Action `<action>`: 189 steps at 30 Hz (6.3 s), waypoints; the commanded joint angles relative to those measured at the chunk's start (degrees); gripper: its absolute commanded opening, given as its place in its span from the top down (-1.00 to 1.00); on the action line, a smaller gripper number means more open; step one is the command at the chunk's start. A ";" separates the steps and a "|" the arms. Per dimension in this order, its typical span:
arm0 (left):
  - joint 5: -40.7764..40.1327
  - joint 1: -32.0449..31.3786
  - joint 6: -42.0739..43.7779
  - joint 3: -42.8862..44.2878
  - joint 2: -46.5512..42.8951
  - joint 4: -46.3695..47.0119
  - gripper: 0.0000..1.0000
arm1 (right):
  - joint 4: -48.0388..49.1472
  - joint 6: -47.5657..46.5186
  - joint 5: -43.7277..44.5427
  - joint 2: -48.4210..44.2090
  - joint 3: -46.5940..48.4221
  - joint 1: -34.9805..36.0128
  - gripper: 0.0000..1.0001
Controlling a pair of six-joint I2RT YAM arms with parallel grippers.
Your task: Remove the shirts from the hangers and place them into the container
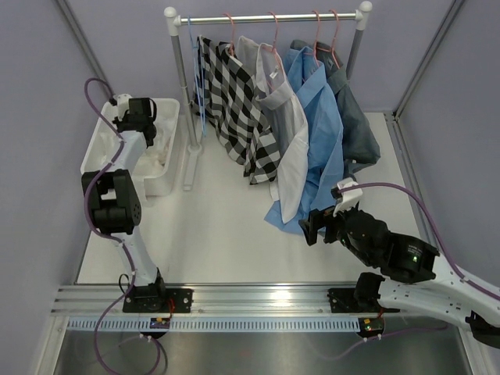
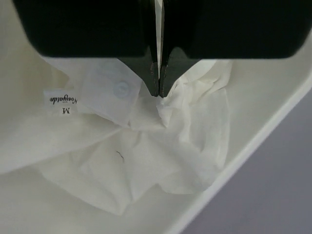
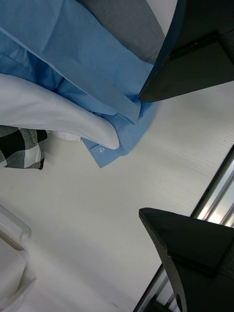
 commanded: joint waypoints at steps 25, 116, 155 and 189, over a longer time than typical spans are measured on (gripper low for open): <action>5.87 -5.38 -4.19 -13.98 -37.79 -2.26 -0.98 | 2.47 -0.97 -0.20 -3.89 -0.66 0.35 -0.99; 0.05 -9.61 25.41 -10.16 -19.83 21.99 1.00 | 2.56 -0.17 -3.28 -8.64 -1.80 0.35 -0.99; 31.98 -1.88 -9.76 -4.79 -8.39 9.08 0.88 | 1.42 -0.97 1.73 -6.00 0.13 0.35 -0.99; 33.20 2.52 -7.03 -7.75 -35.25 -5.69 -0.94 | 0.28 -11.68 -3.52 26.94 38.61 -2.80 -0.99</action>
